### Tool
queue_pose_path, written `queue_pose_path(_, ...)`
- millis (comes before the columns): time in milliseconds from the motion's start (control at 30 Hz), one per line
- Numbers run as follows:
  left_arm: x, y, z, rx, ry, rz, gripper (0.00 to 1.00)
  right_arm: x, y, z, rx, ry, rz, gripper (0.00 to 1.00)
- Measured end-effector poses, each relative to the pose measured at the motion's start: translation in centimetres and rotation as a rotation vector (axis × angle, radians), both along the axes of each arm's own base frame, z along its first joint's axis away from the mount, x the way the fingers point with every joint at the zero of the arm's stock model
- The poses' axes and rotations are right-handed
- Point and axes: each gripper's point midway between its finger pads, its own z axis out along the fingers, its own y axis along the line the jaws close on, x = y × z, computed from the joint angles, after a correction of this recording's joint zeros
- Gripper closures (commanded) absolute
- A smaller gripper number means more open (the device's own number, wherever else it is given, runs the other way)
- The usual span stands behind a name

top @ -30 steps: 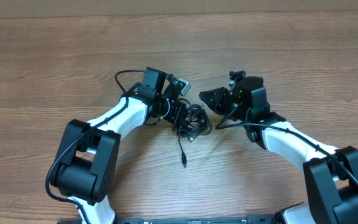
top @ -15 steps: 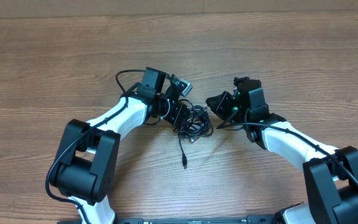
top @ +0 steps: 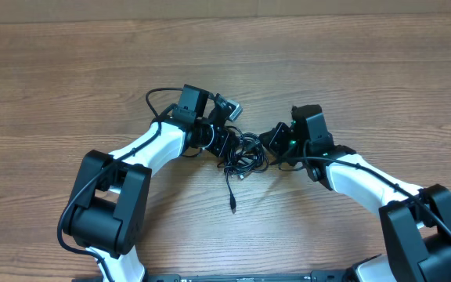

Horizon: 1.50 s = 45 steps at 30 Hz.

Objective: Untangle cables

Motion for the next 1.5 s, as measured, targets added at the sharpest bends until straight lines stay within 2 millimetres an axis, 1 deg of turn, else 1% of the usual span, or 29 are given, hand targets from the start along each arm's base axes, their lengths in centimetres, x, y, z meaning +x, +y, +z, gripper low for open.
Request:
queue_pose_path(267,0.0,0.0,0.0,0.0,0.0,0.0,0.96,-1.5,2.1,-0.2,-0.005,0.011,0.061,0.96)
queue_pose_path(667,-0.2,-0.2,0.2,-0.018,0.006,-0.009,0.96,-2.4,3.3,-0.2,-0.015,0.006,0.095,0.96)
queue_pose_path(867,-0.3,-0.6,0.7,-0.06,0.012,-0.026,0.96,-2.8,3.9,-0.3,-0.016,0.008,0.112,0.96)
queue_pose_path(1033,-0.2,-0.2,1.7,-0.145,0.038,-0.032,0.96,-3.0,4.1,-0.3,-0.016,0.011,0.119,0.96)
queue_pose_path(1233,0.1,0.4,3.9,-0.298,0.058,-0.049,0.96,-3.1,4.4,-0.2,-0.012,0.008,0.128,0.95)
queue_pose_path(1333,0.0,0.4,4.7,-0.349,0.069,-0.061,0.96,-3.4,5.0,0.0,-0.007,-0.003,0.144,0.95)
queue_pose_path(1500,-0.1,0.2,5.2,-0.381,0.071,-0.078,0.96,-3.9,6.1,0.3,0.001,-0.022,0.174,0.96)
